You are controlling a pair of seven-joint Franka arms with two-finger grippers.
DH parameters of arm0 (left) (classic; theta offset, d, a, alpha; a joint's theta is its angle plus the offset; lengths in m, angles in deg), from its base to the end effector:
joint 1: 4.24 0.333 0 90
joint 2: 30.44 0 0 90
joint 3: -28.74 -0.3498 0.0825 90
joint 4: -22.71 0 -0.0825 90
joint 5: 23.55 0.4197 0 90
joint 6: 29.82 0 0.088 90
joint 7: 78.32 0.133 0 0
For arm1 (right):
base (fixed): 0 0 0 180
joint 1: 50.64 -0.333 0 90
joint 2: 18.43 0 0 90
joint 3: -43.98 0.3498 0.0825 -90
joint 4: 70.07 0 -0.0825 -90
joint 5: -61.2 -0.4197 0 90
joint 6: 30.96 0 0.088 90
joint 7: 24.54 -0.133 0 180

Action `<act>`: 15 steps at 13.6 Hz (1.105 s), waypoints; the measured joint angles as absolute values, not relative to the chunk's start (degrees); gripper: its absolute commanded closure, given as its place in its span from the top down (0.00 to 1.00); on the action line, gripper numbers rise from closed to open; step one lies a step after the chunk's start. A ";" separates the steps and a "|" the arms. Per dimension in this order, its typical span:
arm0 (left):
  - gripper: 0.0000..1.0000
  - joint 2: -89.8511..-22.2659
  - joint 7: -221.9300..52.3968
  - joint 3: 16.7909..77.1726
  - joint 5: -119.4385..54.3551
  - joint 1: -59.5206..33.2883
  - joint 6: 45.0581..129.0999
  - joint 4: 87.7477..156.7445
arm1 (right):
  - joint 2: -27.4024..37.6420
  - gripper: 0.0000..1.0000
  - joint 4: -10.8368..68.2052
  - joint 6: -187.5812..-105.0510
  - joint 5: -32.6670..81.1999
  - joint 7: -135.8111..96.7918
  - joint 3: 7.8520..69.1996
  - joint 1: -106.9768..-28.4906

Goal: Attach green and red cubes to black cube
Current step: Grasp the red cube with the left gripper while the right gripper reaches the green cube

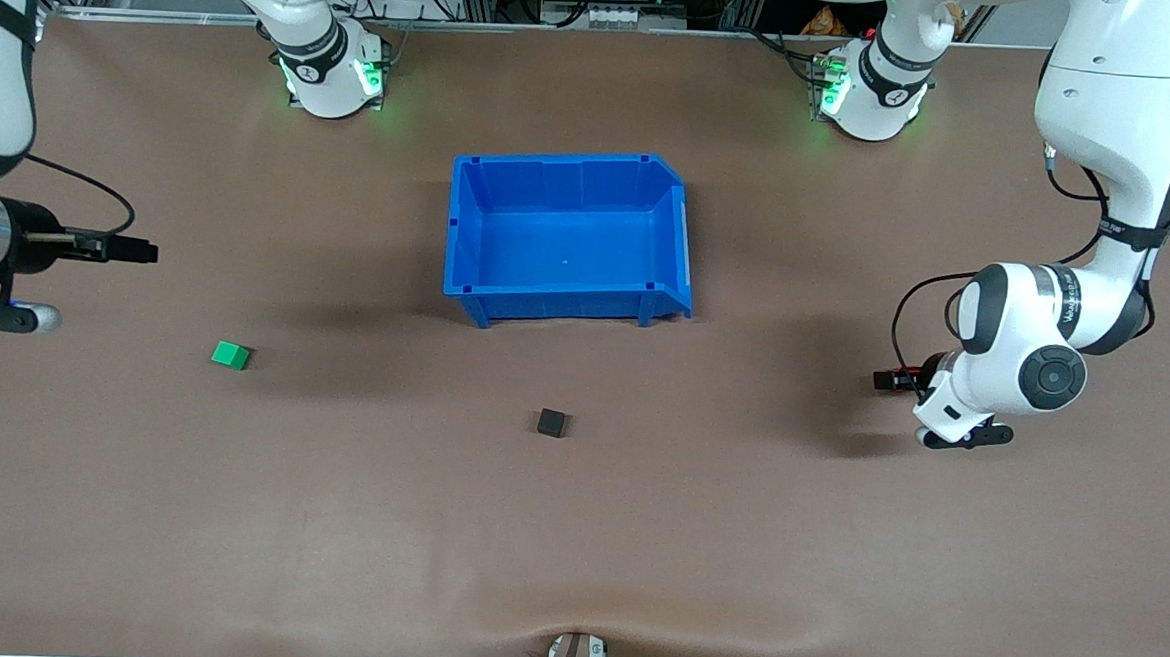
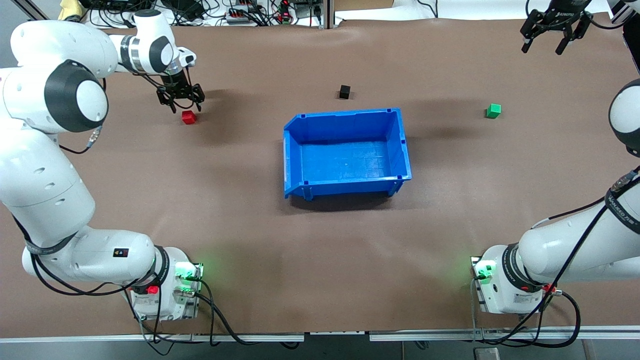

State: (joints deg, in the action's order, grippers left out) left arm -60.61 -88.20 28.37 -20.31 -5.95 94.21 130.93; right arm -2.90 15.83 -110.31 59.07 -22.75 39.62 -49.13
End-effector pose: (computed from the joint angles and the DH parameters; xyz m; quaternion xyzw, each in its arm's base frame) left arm 0.6398 -0.0116 0.1843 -0.9904 -0.0550 0.1221 0.0350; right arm 0.6300 -0.0543 0.4897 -0.9809 0.0356 0.1901 0.0211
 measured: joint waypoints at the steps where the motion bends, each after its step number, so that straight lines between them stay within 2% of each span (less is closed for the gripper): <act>1: 0.89 -61.03 -87.55 28.35 -20.30 -5.54 94.59 130.93 | -2.08 1.00 15.83 -110.45 59.07 -22.75 39.64 -49.14; 3: 0.88 -61.95 -87.05 28.32 -20.30 -5.12 95.17 130.93 | -0.27 1.00 15.83 -112.13 59.06 -22.75 39.78 -49.21; 7: 0.71 -63.06 -87.03 28.41 -20.30 -5.14 95.82 130.90 | 5.76 1.00 15.89 -117.67 58.98 -22.75 39.64 -48.65; 9: 0.61 -63.24 -87.03 28.42 -20.30 -5.15 95.93 130.83 | 9.59 1.00 15.87 -120.52 56.48 -21.50 39.54 -46.02; 12: 0.39 -63.35 -87.02 28.42 -20.30 -5.14 95.98 130.71 | 12.86 1.00 17.25 -127.17 53.68 -17.88 39.46 -42.35; 14: 0.23 -63.39 -87.02 28.42 -20.30 -5.14 95.99 130.53 | 13.20 1.00 21.58 -133.40 53.43 -17.55 39.55 -42.10; 15: 0.21 -63.40 -87.02 28.42 -20.30 -5.14 96.00 130.40 | 13.22 1.00 24.33 -137.20 53.42 -17.55 39.71 -42.16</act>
State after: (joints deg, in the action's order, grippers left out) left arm -63.40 -87.02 28.42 -20.30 -5.14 96.00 130.40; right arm 13.22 24.33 -137.20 53.42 -17.55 39.71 -42.16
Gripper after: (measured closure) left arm 0.608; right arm 0.000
